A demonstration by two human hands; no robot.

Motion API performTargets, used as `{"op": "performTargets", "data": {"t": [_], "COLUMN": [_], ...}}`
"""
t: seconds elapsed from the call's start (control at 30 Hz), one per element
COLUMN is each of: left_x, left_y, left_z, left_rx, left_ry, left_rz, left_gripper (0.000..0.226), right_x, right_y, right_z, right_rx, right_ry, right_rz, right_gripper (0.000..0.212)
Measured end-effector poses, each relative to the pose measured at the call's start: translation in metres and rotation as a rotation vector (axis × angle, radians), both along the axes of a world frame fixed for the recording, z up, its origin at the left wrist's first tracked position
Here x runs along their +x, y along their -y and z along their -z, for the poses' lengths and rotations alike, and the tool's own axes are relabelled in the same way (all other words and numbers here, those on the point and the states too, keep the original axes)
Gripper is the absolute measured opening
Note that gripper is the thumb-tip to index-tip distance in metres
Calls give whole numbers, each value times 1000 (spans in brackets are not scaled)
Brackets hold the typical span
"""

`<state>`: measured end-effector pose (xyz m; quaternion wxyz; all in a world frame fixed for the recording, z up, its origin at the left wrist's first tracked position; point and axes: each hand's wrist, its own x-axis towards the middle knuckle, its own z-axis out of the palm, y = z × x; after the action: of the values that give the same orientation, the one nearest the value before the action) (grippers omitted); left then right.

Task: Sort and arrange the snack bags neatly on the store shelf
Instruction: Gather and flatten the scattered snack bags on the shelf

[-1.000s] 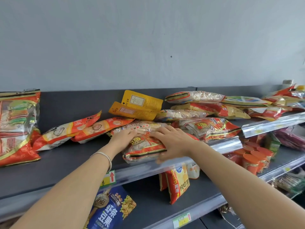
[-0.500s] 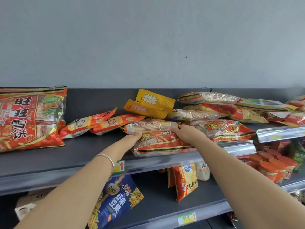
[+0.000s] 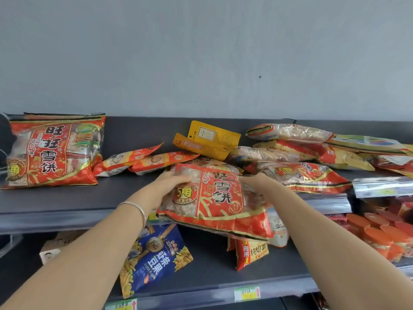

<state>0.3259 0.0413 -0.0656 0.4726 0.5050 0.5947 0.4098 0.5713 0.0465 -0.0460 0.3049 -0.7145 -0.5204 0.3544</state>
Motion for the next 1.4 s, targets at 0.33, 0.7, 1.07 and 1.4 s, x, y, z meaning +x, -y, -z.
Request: {"op": "performTargets", "data": {"t": [0.33, 0.7, 1.07, 1.4], "left_x": [-12, -136, -283, -359], "left_y": [16, 6, -14, -3], "left_z": [-11, -14, -60, 4], "left_rx": [418, 455, 603, 279], "left_ry": [197, 325, -311, -1056], "left_rz": [-304, -560, -878, -449], "left_gripper": [23, 37, 71, 74], "right_x": [-31, -154, -344, -467], "right_y": [-12, -23, -60, -72], "right_z": [5, -15, -36, 2], "right_rx": [305, 195, 434, 365], "right_ry": [-710, -592, -821, -532], "right_rz": [2, -464, -443, -431], "right_gripper": [91, 66, 63, 50]}}
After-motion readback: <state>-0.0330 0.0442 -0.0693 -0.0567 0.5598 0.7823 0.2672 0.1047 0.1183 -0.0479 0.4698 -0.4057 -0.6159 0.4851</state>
